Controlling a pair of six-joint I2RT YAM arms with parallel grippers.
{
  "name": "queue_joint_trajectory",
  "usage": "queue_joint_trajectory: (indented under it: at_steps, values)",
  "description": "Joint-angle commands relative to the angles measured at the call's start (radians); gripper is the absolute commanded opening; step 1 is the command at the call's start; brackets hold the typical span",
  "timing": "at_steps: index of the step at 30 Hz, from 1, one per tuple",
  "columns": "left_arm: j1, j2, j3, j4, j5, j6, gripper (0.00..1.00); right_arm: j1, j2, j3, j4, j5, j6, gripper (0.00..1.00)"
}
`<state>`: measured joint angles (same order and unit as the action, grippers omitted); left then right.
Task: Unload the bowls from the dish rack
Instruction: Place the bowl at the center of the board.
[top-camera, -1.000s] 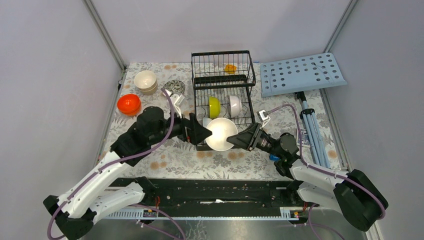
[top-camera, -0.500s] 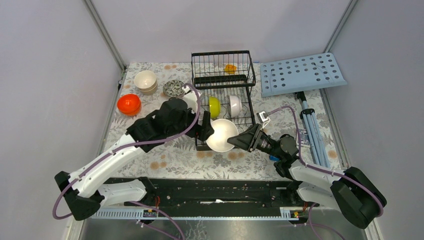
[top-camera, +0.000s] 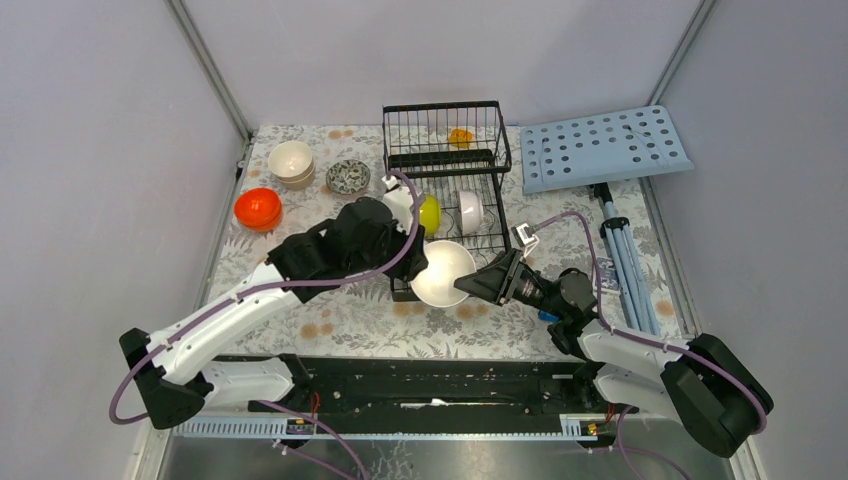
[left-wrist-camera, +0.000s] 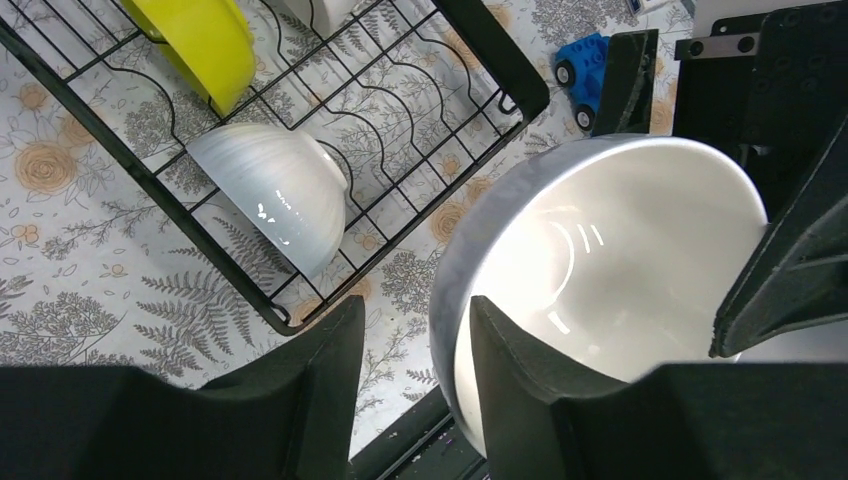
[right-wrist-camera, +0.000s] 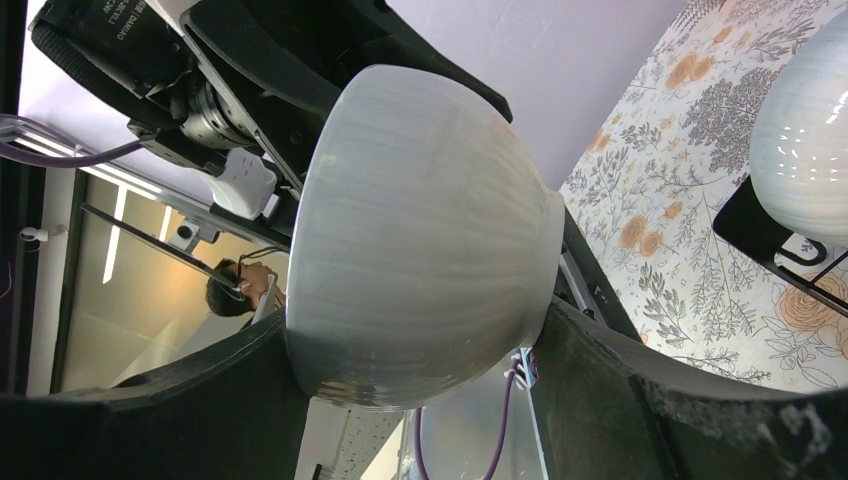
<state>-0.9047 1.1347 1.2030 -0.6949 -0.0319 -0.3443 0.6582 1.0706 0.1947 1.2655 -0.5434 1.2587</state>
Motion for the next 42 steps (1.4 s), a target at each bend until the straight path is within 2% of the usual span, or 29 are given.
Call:
queue_joint_trajectory:
  at_steps: [1, 8, 13, 16, 18, 21, 23, 26, 29, 32, 36, 42]
  values:
    - [-0.023, 0.002, 0.050, 0.020, -0.032, 0.002, 0.44, -0.006, -0.015, 0.016, 0.098, -0.012, -0.005, 0.00]
    - [-0.052, 0.020, 0.071, -0.002, -0.057, -0.002, 0.23, -0.007, -0.017, 0.020, 0.091, -0.011, -0.005, 0.00]
    - [-0.063, 0.026, 0.082, -0.015, -0.066, -0.012, 0.00, -0.008, -0.026, 0.022, 0.072, -0.012, -0.013, 0.00]
    - [-0.067, 0.021, 0.082, -0.014, -0.067, -0.027, 0.00, -0.006, -0.050, 0.034, 0.019, -0.023, -0.036, 0.01]
    - [-0.068, 0.018, 0.082, -0.013, -0.068, -0.038, 0.00, -0.008, -0.081, 0.044, -0.044, -0.023, -0.064, 0.18]
    - [-0.066, 0.005, 0.075, 0.004, -0.072, -0.065, 0.00, -0.008, -0.142, 0.065, -0.174, -0.017, -0.110, 0.48]
    - [-0.067, -0.003, 0.067, 0.020, -0.061, -0.079, 0.00, -0.007, -0.178, 0.087, -0.263, -0.017, -0.144, 0.63]
    - [-0.067, -0.008, 0.065, 0.030, -0.063, -0.094, 0.00, -0.007, -0.218, 0.120, -0.390, -0.016, -0.189, 0.81]
    - [-0.068, -0.014, 0.057, 0.043, -0.060, -0.106, 0.00, -0.008, -0.254, 0.155, -0.520, -0.016, -0.239, 0.90]
    - [-0.069, -0.023, 0.052, 0.056, -0.057, -0.115, 0.00, -0.006, -0.269, 0.182, -0.617, -0.016, -0.277, 0.94]
    - [-0.068, -0.033, 0.047, 0.075, -0.044, -0.127, 0.00, -0.006, -0.260, 0.195, -0.647, -0.027, -0.288, 0.99]
    - [-0.068, -0.062, 0.028, 0.102, -0.042, -0.142, 0.00, -0.008, -0.259, 0.222, -0.715, -0.032, -0.316, 1.00]
